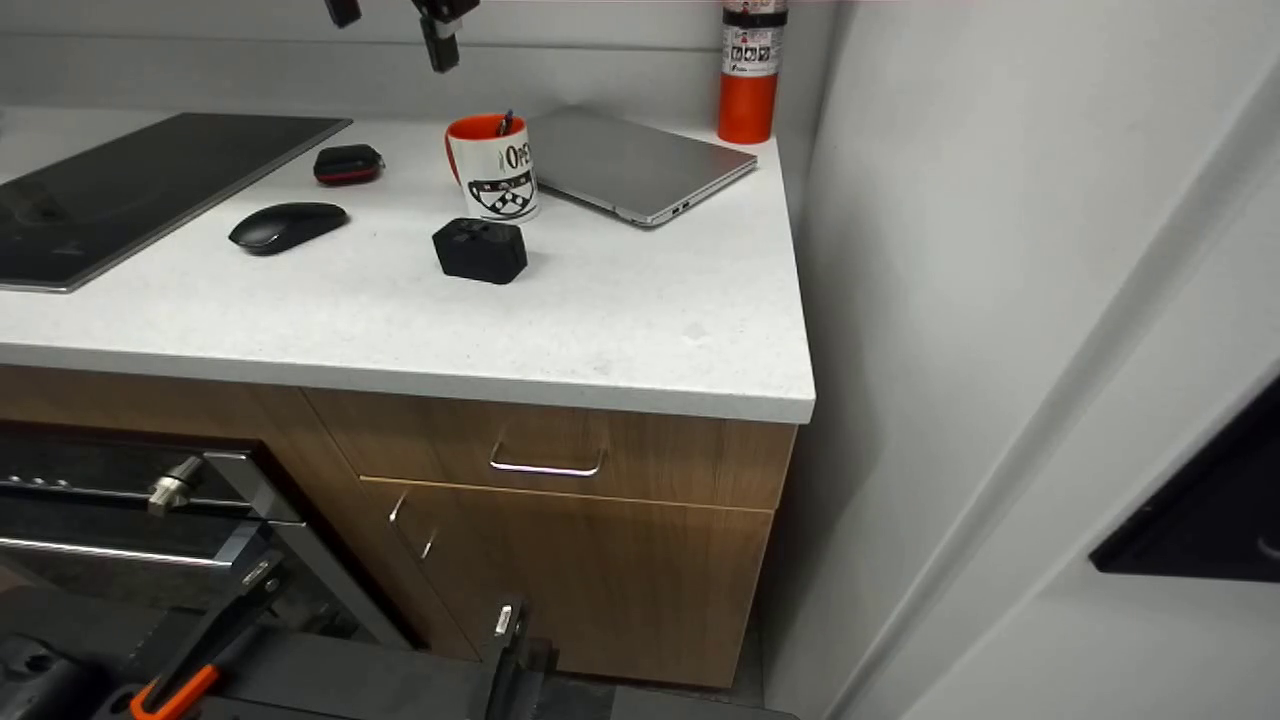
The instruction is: Pick up the pen from the white mug cup and put it on the table.
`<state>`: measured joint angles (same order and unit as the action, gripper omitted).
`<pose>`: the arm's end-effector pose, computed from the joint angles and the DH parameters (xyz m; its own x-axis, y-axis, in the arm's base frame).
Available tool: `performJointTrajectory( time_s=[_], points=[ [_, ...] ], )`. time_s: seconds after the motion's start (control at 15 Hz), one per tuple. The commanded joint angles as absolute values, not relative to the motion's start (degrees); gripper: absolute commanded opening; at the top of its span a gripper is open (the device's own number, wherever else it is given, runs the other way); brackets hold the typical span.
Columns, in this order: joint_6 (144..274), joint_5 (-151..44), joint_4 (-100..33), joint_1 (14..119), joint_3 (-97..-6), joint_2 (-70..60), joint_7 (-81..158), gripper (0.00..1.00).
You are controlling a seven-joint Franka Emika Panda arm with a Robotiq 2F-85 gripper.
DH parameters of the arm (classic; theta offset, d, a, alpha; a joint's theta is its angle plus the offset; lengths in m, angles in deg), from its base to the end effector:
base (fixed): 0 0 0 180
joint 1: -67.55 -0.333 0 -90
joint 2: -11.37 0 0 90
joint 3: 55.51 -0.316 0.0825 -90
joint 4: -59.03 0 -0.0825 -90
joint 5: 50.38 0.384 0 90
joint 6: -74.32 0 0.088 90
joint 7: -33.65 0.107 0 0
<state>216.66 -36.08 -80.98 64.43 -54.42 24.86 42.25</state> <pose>0.4777 0.0157 0.4182 0.9265 -0.3061 0.2188 -0.2535 -0.9376 -0.2382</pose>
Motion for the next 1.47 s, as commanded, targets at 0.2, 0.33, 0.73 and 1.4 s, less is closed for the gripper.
performJointTrajectory(
  time_s=[0.2, 0.33, 0.73, 1.4],
  points=[
    [221.2, -37.2, -70.3, 66.8, -55.0, 9.4, 50.3, 1.0],
    [220.9, -35.8, -67.3, 67.1, -54.6, 6.1, 51.5, 1.0],
    [218.3, -29.9, -60.2, 68.4, -54.6, -1.0, 51.0, 1.0],
    [209.3, -22.5, -56.6, 71.2, -54.9, -2.4, 46.6, 0.58]
  ],
)
